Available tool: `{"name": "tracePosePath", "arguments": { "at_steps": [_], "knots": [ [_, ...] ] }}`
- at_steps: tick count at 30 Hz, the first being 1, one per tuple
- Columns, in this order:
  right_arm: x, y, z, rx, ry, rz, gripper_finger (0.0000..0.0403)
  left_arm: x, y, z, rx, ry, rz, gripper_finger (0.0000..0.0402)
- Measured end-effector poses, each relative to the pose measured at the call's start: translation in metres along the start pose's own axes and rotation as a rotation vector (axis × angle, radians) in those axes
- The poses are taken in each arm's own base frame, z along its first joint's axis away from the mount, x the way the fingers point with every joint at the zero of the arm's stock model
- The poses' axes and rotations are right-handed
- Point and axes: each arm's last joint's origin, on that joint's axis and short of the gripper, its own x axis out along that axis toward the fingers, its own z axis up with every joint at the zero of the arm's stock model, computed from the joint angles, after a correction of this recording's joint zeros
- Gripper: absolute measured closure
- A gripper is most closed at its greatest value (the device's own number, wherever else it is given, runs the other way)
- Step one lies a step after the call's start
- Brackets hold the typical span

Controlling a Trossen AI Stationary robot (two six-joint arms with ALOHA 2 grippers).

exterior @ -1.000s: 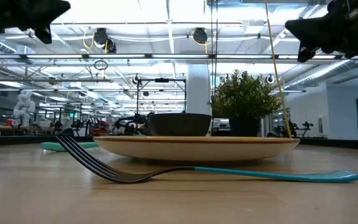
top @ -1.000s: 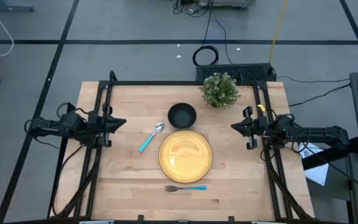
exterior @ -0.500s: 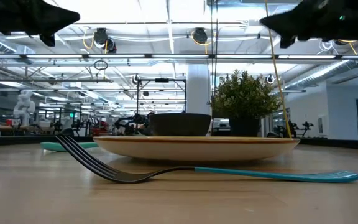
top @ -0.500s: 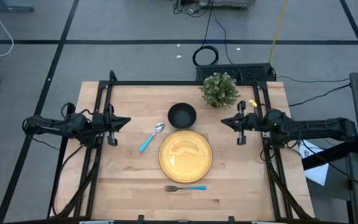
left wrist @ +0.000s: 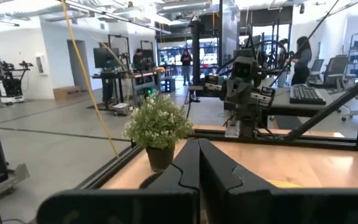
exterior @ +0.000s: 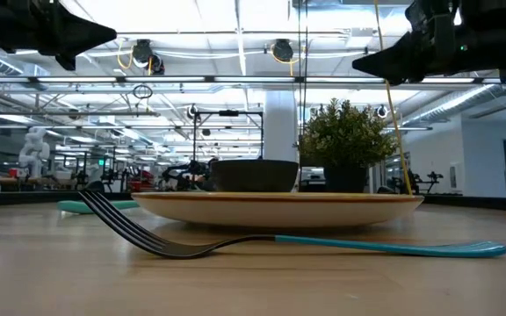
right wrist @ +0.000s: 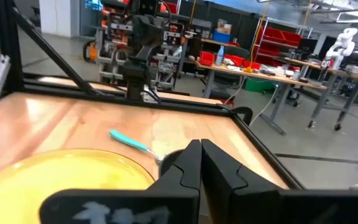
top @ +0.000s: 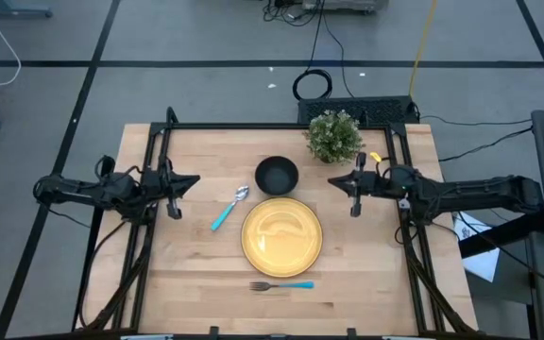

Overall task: Set table place
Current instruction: Put the black bowl on the yellow plate

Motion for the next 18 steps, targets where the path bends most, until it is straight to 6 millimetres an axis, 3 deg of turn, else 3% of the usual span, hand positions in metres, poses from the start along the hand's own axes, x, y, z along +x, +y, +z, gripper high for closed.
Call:
{"name": "tracePosePath", "arguments": {
  "at_steps": [5, 11, 18],
  "knots": [
    [0.002, -0.001, -0.001, -0.030, 0.006, -0.004, 0.0403, 0.000, 0.000, -0.001, -0.009, 0.012, -0.001, 0.0400],
    [0.011, -0.001, -0.002, 0.055, 0.036, -0.002, 0.0403, 0.001, 0.000, -0.003, -0.023, 0.034, 0.009, 0.0400],
    [0.024, -0.002, 0.001, 0.075, 0.077, 0.000, 0.0403, 0.010, -0.001, -0.007, -0.067, 0.072, 0.148, 0.0400]
  ]
}}
